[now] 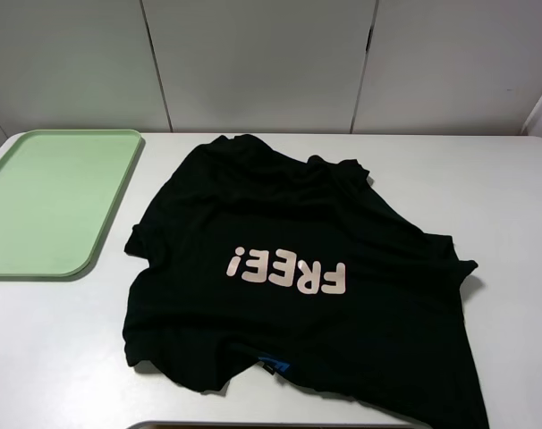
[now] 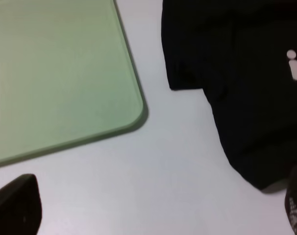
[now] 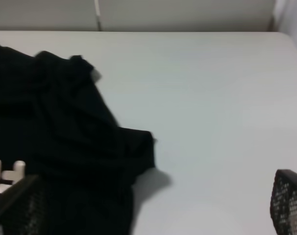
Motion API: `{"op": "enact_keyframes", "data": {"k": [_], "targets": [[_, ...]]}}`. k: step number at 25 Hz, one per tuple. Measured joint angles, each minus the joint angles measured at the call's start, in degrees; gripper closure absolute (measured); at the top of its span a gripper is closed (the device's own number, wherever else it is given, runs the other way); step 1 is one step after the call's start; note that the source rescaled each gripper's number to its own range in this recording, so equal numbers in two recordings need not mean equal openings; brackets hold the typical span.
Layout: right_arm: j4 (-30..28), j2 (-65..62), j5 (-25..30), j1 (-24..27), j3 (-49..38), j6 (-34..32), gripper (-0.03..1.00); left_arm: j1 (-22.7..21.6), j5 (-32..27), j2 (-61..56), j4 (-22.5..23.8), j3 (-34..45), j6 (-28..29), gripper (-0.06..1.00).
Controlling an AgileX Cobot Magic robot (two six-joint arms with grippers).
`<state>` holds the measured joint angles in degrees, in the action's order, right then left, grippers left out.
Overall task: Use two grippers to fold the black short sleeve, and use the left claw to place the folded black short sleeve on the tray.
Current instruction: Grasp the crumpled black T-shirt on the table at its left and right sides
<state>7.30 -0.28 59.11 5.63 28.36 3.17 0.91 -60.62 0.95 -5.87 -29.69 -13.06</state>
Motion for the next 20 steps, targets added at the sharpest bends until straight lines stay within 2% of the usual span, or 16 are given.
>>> {"op": "enact_keyframes", "data": {"k": [4,7,13,16,20], "targets": [[2.54,4.22,0.05,0.00,1.87,0.00,-0.03,0.00,-0.01,8.20,-0.19,-5.04,0.12,-0.05],[2.94,11.98,0.05,0.00,6.05,0.63,-0.03,0.00,-0.01,16.40,-0.25,-10.67,0.06,-0.04],[3.16,29.24,-0.54,-0.28,15.96,6.31,-0.03,0.46,-0.11,34.03,-0.31,-23.48,-1.00,-0.04],[3.16,37.01,-2.22,-3.32,20.46,8.93,-0.03,4.87,-0.06,41.55,0.09,-28.47,-2.59,-0.04],[1.95,46.84,-2.87,-10.02,24.51,12.50,-0.03,15.26,-0.05,50.02,1.69,-33.02,-5.83,-0.04]]}}
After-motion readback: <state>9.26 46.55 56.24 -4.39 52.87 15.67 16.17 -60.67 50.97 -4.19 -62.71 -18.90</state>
